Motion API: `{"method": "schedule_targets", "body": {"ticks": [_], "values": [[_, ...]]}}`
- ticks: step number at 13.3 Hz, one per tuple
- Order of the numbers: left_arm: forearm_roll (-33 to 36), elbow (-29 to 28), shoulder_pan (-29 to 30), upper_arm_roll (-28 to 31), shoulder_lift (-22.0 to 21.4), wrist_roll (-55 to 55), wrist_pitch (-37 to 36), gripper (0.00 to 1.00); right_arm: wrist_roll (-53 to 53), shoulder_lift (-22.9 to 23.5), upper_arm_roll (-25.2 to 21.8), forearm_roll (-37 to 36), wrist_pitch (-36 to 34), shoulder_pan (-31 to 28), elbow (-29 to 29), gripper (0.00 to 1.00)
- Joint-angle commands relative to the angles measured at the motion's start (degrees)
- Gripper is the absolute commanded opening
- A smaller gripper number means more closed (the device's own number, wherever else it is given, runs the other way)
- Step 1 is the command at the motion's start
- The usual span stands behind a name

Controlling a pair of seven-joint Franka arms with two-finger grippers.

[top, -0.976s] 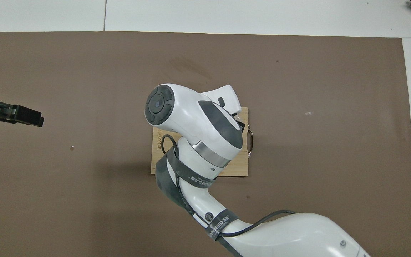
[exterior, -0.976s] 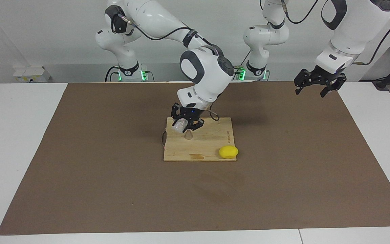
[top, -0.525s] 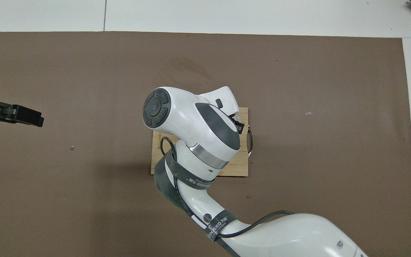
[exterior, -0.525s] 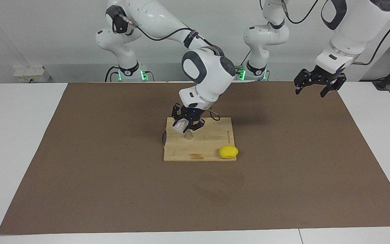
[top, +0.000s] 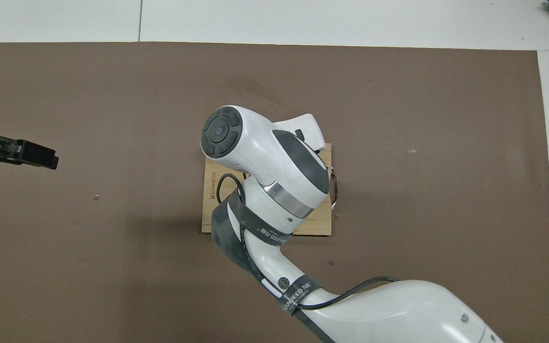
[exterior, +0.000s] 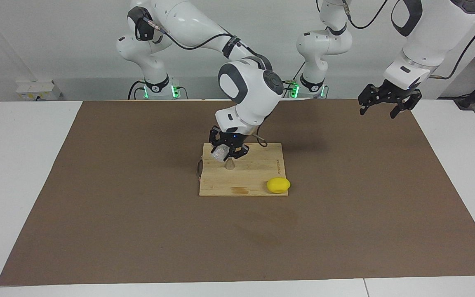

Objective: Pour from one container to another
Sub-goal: 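Hold the clear cup tilted above the metal cup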

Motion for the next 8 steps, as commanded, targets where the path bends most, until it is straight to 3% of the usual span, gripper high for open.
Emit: {"method": "schedule_targets", "body": {"ticks": [1,8], "values": [[1.0,0.0,-0.1,0.1,-0.7,-0.3,-1.0,1.00,-1.7,-1.0,0.8,2.3,0.6,-2.1,0.0,0.00],[1.0,0.1,0.0,0.1,-0.7,-0.3,-1.0,1.00,-1.7,-1.8,0.7,13.4,0.5,-7.1,-0.2,0.00]]}}
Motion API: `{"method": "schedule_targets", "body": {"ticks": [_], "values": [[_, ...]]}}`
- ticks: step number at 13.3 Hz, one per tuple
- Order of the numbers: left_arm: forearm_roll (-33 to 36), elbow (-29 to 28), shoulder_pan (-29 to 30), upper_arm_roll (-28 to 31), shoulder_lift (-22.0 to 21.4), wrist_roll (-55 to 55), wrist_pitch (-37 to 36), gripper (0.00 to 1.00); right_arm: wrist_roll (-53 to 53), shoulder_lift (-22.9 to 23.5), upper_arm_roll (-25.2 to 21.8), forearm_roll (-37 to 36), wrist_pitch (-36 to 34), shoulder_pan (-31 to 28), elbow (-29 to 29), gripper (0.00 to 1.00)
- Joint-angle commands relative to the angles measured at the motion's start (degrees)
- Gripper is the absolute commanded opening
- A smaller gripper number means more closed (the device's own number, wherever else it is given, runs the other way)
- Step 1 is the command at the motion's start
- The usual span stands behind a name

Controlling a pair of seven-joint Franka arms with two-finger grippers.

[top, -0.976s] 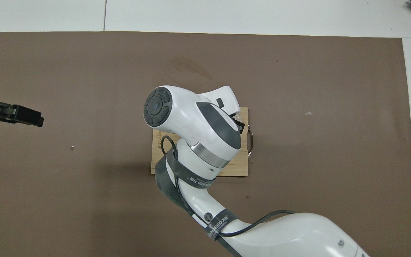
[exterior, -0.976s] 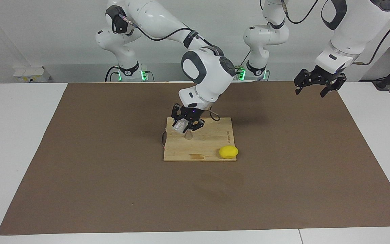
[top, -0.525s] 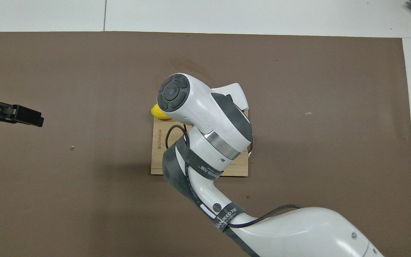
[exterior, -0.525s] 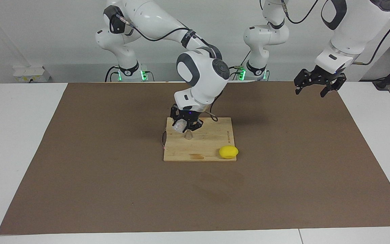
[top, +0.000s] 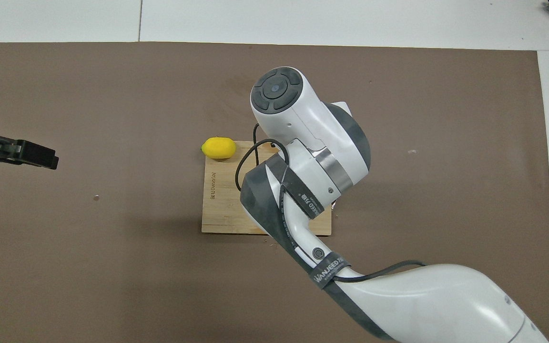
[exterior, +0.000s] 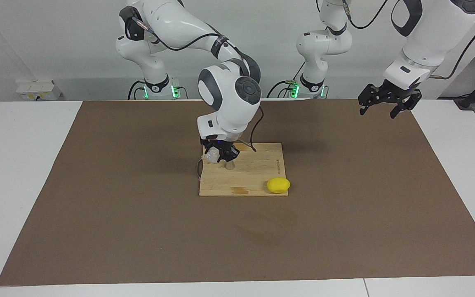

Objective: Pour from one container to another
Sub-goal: 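Hold the clear cup tilted above the metal cup, then turn the clear cup upright and carry it back off the board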

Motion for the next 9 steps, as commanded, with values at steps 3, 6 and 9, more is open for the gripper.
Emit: {"method": "schedule_targets", "body": {"ticks": [3,6,9], "values": [[1.0,0.1,0.0,0.1,-0.7,-0.3,-1.0,1.00,-2.0,-0.9,0.6,8.9,0.5,-5.1,-0.8,0.00],[1.0,0.0,0.0,0.1,-0.7,-0.3,-1.0,1.00,-4.5,-1.9,0.6,14.5,0.9,-10.9,-4.5,0.00],[1.0,0.0,0.0,0.1,-0.7,-0.3,-1.0,1.00,-12.0,-3.7,0.6,19.3,1.0,-16.1,-9.4,0.00]]}}
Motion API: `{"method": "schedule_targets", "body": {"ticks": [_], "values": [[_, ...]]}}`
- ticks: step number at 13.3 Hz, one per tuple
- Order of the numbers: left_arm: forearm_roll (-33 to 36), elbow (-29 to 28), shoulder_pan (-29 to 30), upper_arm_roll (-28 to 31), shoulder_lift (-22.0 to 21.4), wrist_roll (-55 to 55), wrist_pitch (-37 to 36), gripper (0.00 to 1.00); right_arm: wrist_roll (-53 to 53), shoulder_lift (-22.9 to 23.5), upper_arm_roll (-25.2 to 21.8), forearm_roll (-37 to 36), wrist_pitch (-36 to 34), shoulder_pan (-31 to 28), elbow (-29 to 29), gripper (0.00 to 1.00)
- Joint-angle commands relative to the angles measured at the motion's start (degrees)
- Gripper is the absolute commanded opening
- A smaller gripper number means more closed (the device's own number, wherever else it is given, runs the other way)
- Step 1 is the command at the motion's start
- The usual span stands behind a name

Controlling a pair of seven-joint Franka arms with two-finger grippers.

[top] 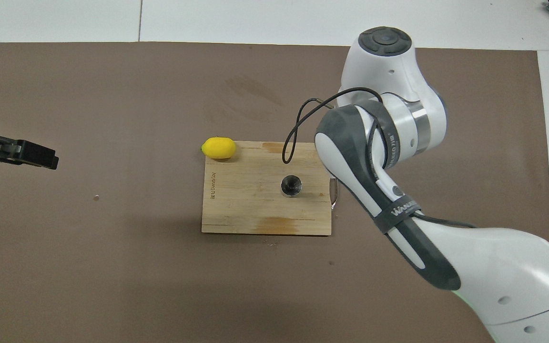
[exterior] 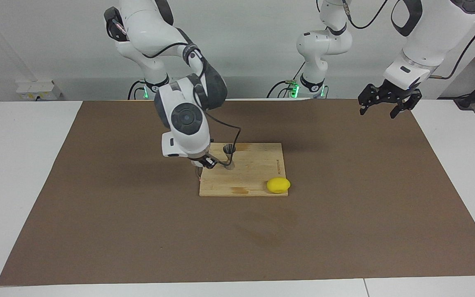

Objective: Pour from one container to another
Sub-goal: 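Turn the clear cup upright and carry it back off the board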

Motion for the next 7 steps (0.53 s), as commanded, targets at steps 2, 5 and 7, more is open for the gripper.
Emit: {"method": "schedule_targets", "body": {"ticks": [2,5,7], "values": [[1.0,0.0,0.0,0.1,-0.7,-0.3,-1.0,1.00,-8.6,-4.7,0.7,8.2,1.1,-8.0,-9.3,0.00],[1.0,0.0,0.0,0.1,-0.7,-0.3,-1.0,1.00,-17.4,-6.6,0.7,10.4,1.3,-13.7,-14.2,0.00],[1.0,0.0,0.0,0.1,-0.7,-0.3,-1.0,1.00,-25.4,-8.4,0.7,12.6,2.9,-18.8,-19.1,0.00]]}}
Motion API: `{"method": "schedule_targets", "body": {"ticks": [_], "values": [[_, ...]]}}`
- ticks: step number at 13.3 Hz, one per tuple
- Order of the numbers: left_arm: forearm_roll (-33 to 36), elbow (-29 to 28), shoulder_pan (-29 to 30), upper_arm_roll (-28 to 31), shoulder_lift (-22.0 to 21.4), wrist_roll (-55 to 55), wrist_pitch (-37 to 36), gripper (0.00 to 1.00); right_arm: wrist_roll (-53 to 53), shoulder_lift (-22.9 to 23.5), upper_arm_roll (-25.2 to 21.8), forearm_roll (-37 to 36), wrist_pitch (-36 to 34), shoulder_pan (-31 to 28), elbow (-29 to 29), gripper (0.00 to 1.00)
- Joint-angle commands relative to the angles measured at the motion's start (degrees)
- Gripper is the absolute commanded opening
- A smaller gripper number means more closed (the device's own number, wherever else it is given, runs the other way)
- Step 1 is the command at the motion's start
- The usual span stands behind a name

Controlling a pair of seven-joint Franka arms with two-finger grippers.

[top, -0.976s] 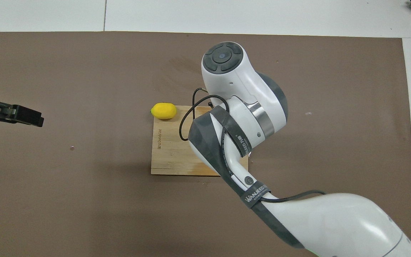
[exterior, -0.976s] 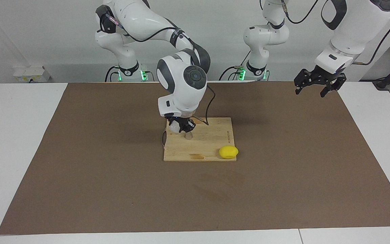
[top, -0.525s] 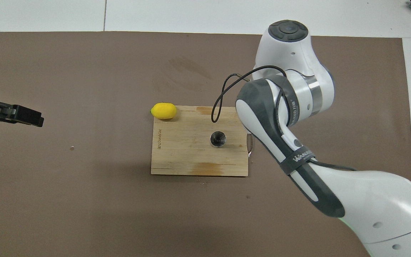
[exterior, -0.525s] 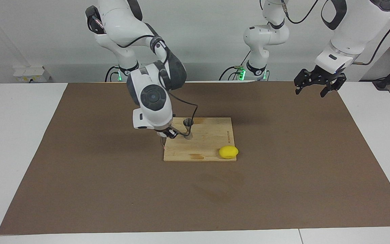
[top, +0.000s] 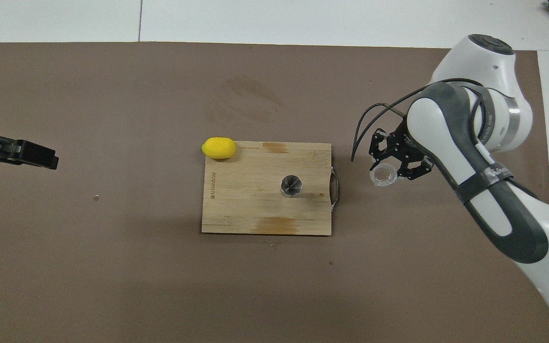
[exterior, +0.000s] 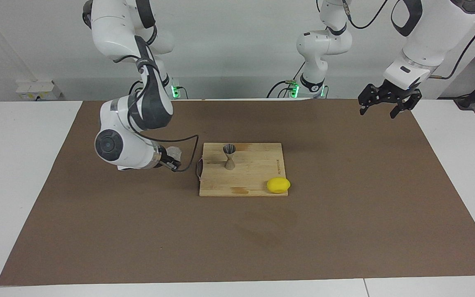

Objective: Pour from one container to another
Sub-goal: 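Turn the clear cup upright and carry it back off the board, then lower the clear cup onto the table and open the right gripper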

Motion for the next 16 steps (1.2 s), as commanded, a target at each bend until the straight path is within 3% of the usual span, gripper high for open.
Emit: {"method": "schedule_targets", "body": {"ticks": [1,6,14,16], "values": [[1.0,0.0,0.0,0.1,-0.7,-0.3,-1.0,1.00,-11.6,-4.9,0.8,3.2,3.7,-7.4,-9.8,0.00],[1.0,0.0,0.0,0.1,-0.7,-0.3,-1.0,1.00,-25.4,-2.8,0.8,5.2,3.9,-17.2,-12.5,0.00],[1.0,0.0,0.0,0.1,-0.7,-0.3,-1.0,1.00,-28.1,-0.4,0.6,1.2,9.6,-17.5,-12.7,0.00],[1.0,0.1,0.0,0.1,-0.7,-0.3,-1.0,1.00,-30.2,-0.9,0.6,0.9,12.5,-17.9,-15.1,0.00]]}}
